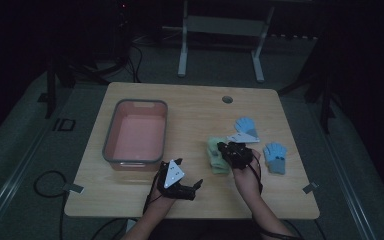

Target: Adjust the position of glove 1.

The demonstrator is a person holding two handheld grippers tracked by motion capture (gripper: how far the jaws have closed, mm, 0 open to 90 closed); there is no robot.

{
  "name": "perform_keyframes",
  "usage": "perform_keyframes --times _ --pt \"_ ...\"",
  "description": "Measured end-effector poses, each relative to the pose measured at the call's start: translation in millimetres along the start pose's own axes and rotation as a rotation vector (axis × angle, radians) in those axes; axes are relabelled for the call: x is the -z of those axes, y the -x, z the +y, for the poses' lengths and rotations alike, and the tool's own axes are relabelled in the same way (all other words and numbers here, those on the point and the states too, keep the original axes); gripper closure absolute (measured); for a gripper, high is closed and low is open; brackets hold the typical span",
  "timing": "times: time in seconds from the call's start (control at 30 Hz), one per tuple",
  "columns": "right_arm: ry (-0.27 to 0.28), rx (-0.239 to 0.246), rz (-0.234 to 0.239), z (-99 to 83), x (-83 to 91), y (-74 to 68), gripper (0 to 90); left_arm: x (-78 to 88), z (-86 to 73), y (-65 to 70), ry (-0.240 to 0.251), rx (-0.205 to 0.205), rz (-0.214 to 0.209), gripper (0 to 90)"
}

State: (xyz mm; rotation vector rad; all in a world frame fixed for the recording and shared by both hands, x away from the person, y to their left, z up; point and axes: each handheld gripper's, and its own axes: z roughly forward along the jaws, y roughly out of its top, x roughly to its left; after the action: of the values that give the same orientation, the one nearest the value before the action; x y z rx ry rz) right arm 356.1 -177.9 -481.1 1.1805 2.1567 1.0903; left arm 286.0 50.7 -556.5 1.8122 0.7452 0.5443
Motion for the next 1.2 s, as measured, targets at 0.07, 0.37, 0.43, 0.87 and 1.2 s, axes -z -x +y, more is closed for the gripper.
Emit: perform_keyframes --times 0.07,0.37,0.43,0.87,1.2 --pt "0.0 0.0 -0.004 -2.6 -0.3 1.7 86.9 -0.1 0.0 0.0 0.0 0.002 -0.001 0.0" --pt "-0.035 0.013 -0.011 -17.5 -11.4 10.8 86.8 -0.6 0.2 -0.1 -0.002 0.005 0.0 0.0" --pt "-0.041 0.021 -0.009 -20.1 -14.8 11.3 86.7 -0.7 0.2 0.2 -0.003 0.001 0.0 0.0" --pt "-0.092 0.019 0.023 -35.8 -32.3 20.2 85.5 -1.2 0.5 -0.4 -0.012 0.009 0.002 0.0" --pt "-0.081 0.036 0.063 -31.4 -22.9 23.9 70.8 -4.4 4.4 6.9 -0.014 -0.141 -0.02 0.0"
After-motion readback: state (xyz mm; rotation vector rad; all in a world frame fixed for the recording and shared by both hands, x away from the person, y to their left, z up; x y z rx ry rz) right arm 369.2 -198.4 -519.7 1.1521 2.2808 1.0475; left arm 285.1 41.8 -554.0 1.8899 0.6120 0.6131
